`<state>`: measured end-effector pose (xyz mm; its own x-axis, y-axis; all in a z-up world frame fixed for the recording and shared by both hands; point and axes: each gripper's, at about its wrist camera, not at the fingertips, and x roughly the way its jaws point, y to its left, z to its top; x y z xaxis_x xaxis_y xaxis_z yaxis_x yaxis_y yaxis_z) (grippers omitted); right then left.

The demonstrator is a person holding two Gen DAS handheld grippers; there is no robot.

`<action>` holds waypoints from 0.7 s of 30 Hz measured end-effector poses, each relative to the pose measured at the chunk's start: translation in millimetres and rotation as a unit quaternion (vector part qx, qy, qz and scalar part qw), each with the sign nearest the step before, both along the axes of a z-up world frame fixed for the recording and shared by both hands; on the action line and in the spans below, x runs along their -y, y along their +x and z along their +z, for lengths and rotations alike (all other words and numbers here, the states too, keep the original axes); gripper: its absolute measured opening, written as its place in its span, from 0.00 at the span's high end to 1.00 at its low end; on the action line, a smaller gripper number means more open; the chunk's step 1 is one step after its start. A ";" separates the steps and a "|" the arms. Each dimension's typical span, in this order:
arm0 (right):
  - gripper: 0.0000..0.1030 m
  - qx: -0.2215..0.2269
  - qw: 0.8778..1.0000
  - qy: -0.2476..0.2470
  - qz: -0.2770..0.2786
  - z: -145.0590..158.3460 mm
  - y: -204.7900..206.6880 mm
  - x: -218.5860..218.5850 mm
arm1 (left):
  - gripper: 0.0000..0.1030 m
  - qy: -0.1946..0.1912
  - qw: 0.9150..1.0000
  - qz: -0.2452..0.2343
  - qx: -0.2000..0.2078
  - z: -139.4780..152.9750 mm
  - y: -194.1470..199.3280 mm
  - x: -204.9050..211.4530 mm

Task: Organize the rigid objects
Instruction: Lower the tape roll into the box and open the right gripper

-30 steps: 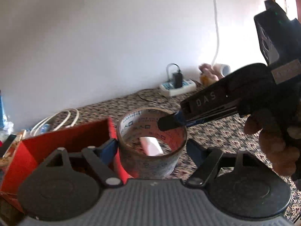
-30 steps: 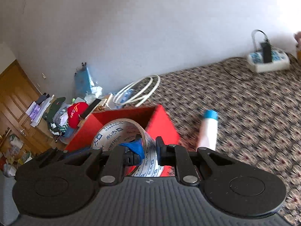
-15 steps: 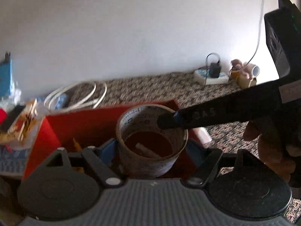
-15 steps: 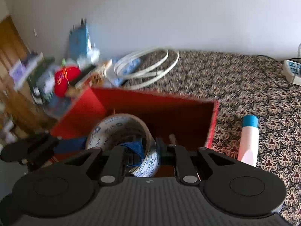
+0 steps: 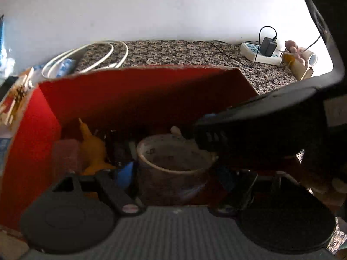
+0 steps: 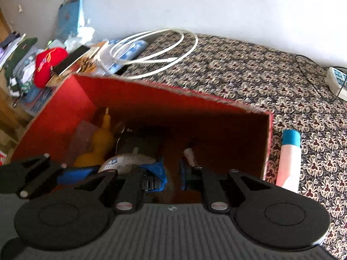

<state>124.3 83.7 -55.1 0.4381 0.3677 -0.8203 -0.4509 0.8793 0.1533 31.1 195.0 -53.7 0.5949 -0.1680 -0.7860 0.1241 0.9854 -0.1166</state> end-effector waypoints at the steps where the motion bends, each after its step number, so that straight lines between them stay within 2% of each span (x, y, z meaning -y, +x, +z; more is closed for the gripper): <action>1: 1.00 -0.002 1.000 0.009 -0.007 0.1 0.9 3.5 | 0.22 -0.002 1.000 -0.001 0.001 0.2 0.6 -0.7; 5: 1.00 -0.006 0.999 0.026 -0.022 2.0 1.2 9.7 | 0.23 -0.001 1.000 -0.007 0.001 1.2 1.6 -0.6; 9: 1.00 -0.007 0.998 0.054 -0.035 5.8 -1.2 19.1 | 0.16 0.021 1.000 -0.001 0.005 4.4 5.3 -0.8; 13: 1.00 -0.001 0.996 0.077 -0.047 7.7 -3.8 27.3 | 0.17 0.018 1.000 0.007 -0.001 3.3 3.9 -7.9; 17: 1.00 0.005 0.993 0.098 -0.062 10.9 -7.8 36.6 | 0.16 0.034 0.999 0.027 0.008 4.5 7.3 -13.3; 21: 0.99 0.009 0.990 0.121 -0.075 14.5 -12.5 46.4 | 0.16 0.041 0.999 0.020 0.008 4.7 6.8 -13.0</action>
